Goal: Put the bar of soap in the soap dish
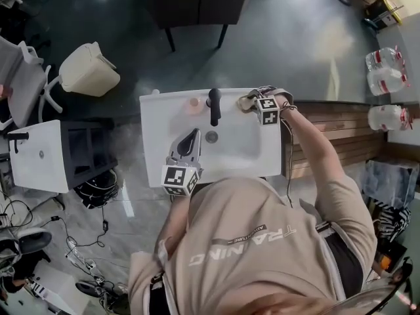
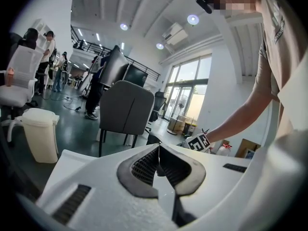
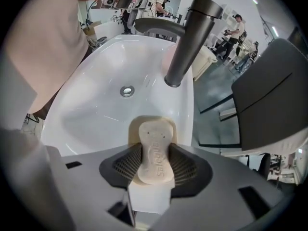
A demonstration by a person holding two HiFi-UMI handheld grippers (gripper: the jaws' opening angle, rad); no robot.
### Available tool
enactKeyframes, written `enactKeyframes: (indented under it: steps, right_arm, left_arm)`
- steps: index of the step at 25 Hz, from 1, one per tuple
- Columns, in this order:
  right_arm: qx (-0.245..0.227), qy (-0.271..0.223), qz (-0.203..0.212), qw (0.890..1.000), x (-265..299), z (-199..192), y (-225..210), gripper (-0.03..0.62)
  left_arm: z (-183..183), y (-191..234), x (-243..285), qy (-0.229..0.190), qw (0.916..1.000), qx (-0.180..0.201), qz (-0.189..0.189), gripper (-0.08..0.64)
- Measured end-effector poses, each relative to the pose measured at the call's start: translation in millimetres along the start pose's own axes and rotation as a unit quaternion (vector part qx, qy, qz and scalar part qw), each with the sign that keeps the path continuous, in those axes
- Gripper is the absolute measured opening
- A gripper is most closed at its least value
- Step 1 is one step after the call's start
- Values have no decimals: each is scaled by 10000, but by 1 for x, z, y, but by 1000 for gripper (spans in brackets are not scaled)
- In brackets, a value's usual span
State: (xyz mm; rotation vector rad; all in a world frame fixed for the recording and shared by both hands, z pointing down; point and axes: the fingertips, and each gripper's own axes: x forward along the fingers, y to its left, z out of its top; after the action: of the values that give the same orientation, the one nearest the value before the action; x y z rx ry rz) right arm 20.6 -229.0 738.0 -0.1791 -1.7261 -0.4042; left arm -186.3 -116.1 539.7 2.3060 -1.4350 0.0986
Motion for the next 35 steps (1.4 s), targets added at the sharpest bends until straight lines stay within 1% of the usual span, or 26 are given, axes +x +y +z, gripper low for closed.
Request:
enactKeyframes:
  steps: [4, 6, 10, 13, 16, 18, 19, 21, 24, 26, 27, 28, 30, 31, 32, 33, 34, 35]
  right_arm:
    - [-108, 132, -107, 9998, 5, -2, -1, 166]
    - [-113, 109, -233, 9996, 3, -1, -4, 166]
    - [145, -99, -532, 9984, -16, 3, -12, 166]
    - [609, -306, -731, 9950, -34, 6, -10, 166]
    - [1206, -582, -968, 9863, -52, 11, -6, 158]
    - [1629, -856, -1070, 9771, -67, 19, 3, 80]
    - [1880, -1036, -1071, 9708, -76, 24, 10, 38]
    - [2405, -1425, -1080, 9540, -95, 35, 21, 24]
    - [2975, -1843, -1260, 9283, -117, 47, 32, 19]
    - [3354, -2110, -1397, 9074, -129, 51, 40, 17]
    - [3587, -2285, -1493, 8927, -137, 54, 44, 17]
    - [3835, -2497, -1618, 8743, -146, 57, 47, 16]
    - [4271, -2950, -1901, 8333, -167, 67, 49, 15]
    - [4437, -3138, -2028, 8146, -177, 70, 51, 15]
    - [4561, -3303, -2137, 7982, -187, 72, 52, 15]
    - [4649, -3460, -2222, 7841, -197, 73, 53, 15]
    - [4701, -3599, -2279, 7730, -206, 73, 55, 15]
    - [4716, -3703, -2305, 7664, -214, 74, 57, 15]
  left_arm:
    - [2, -1, -3, -9, 10000, 33, -1, 11]
    - [3, -2, -4, 0, 10000, 70, -22, 11]
    - [7, -9, -4, -17, 9999, 127, -113, 11]
    - [10, -17, -5, -3, 9996, 193, -223, 11]
    - [15, -23, -6, -22, 9990, 293, -345, 11]
    - [20, -28, -7, -47, 9985, 367, -415, 11]
    - [21, -31, -8, -61, 9982, 390, -451, 11]
    - [24, -35, -9, -82, 9977, 439, -516, 11]
    - [27, -39, -8, -74, 9967, 549, -592, 11]
    - [27, -42, -8, -43, 9963, 592, -626, 11]
    - [26, -44, -8, -22, 9961, 604, -643, 11]
    - [26, -45, -8, 0, 9958, 621, -667, 11]
    - [27, -48, -10, 30, 9949, 682, -737, 11]
    - [29, -49, -11, 31, 9944, 718, -772, 11]
    - [30, -51, -11, 23, 9940, 752, -799, 11]
    - [31, -54, -11, 5, 9936, 779, -818, 11]
    - [33, -56, -10, -20, 9933, 801, -829, 11]
    - [36, -58, -9, -47, 9931, 823, -833, 11]
